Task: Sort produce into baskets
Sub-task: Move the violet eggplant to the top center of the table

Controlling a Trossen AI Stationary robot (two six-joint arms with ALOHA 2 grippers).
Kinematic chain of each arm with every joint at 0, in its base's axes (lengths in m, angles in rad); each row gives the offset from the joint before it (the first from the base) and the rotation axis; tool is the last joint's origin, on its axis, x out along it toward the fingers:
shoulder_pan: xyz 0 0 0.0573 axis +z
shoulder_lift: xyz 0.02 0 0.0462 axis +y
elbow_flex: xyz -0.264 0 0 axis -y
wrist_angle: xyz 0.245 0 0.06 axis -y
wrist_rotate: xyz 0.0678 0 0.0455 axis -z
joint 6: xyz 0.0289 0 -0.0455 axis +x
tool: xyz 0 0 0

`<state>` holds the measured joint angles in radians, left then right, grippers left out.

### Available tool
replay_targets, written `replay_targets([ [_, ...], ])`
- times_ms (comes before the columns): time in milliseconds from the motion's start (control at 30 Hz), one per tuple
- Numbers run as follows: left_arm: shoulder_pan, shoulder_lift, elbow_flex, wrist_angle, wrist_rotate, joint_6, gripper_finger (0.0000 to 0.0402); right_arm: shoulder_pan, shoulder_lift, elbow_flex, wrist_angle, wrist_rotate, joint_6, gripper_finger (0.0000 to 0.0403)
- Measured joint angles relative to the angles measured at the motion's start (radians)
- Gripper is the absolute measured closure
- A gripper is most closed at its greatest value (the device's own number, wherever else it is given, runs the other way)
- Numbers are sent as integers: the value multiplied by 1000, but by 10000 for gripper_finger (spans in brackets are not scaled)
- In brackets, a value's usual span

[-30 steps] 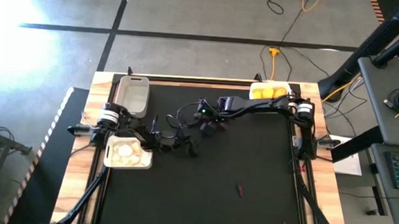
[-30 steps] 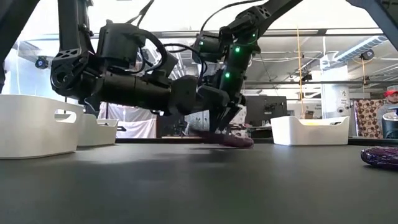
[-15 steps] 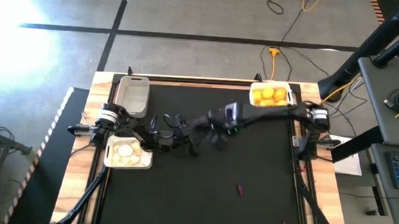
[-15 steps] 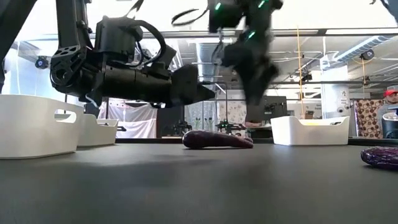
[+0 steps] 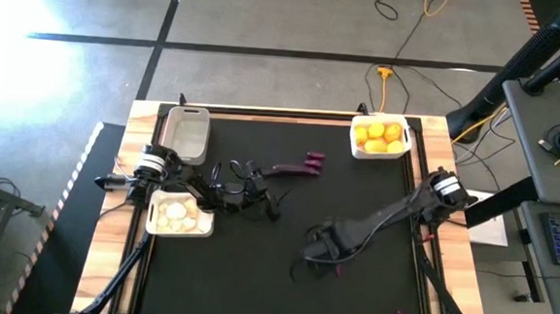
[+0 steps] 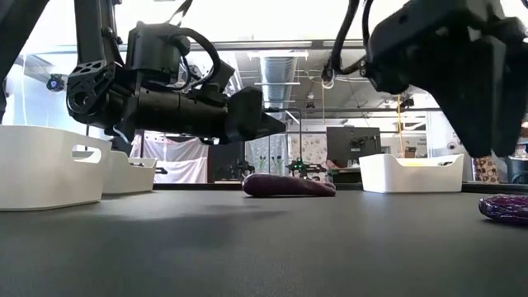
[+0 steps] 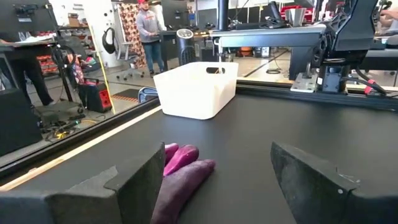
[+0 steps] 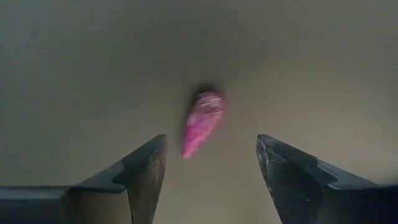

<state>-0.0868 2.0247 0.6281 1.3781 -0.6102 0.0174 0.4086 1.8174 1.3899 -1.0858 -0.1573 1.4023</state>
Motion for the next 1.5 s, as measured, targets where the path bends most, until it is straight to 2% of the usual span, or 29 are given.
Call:
replay_targets([
  [167,0,1,0,-3,1,-3,125,6,48,-3,22,12,50,174],
  [500,0,2,0,-13,1,3,125,11,130,-5,55,-21,49,212],
  [667,0,2,-1,-13,1,3,125,10,133,-5,56,-34,25,254],
  [933,0,2,-2,-12,1,7,125,4,128,-3,49,-31,-58,343],
  [1067,0,2,-2,-12,1,25,125,-33,105,28,28,-20,-126,362],
  [1133,-2,2,-4,-5,0,31,125,-67,85,54,1,19,-179,363],
  [1333,-21,2,-50,139,0,58,125,-210,59,139,-106,229,-420,355],
  [1500,-24,-5,-96,187,-4,79,125,-372,62,161,-72,373,-674,358],
])
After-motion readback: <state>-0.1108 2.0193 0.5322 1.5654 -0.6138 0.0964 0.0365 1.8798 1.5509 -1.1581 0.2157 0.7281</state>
